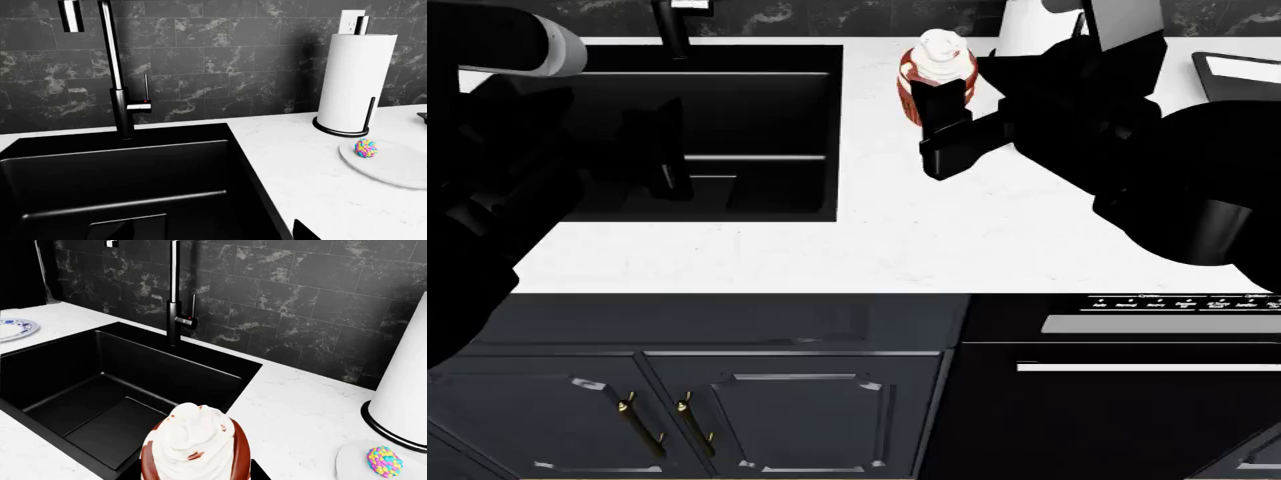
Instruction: Move the dessert items from the plate to the tray.
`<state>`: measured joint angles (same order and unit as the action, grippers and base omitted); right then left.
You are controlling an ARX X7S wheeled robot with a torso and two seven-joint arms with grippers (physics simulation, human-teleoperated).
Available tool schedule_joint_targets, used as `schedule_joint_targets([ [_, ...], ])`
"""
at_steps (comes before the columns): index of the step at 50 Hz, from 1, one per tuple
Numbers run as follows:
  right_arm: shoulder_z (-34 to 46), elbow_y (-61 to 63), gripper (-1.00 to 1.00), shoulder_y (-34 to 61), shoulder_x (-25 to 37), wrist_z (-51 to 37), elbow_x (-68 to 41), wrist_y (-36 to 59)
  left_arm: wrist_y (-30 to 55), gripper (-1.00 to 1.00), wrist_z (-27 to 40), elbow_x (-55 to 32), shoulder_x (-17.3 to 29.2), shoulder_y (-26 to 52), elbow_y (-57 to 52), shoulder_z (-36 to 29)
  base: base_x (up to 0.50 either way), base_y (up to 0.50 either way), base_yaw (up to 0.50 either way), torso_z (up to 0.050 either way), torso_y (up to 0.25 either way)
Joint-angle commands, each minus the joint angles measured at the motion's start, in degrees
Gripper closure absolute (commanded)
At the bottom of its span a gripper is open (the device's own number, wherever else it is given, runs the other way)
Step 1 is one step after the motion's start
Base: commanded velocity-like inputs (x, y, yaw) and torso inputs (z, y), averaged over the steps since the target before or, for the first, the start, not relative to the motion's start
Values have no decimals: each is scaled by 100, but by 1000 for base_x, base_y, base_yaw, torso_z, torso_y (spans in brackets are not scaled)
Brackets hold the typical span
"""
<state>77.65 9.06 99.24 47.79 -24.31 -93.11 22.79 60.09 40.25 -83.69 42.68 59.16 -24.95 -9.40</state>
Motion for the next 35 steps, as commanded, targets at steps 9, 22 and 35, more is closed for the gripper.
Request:
schedule_joint_targets([
  [9,-43,54,100,-38,44,6,109,45,-32,-100,12,-27,25,-9,-14,-13,0,-500,0,0,0],
  [22,-57,78,100,-76,57,-7,122,43,-69,-100,-40,17,42,-36,4,-33,0,-500,0,0,0],
  [35,-77,96,100,-91,60,-27,123,56,-73,-100,-16,-6,38,-5,6,-62,0,-500,0,0,0],
])
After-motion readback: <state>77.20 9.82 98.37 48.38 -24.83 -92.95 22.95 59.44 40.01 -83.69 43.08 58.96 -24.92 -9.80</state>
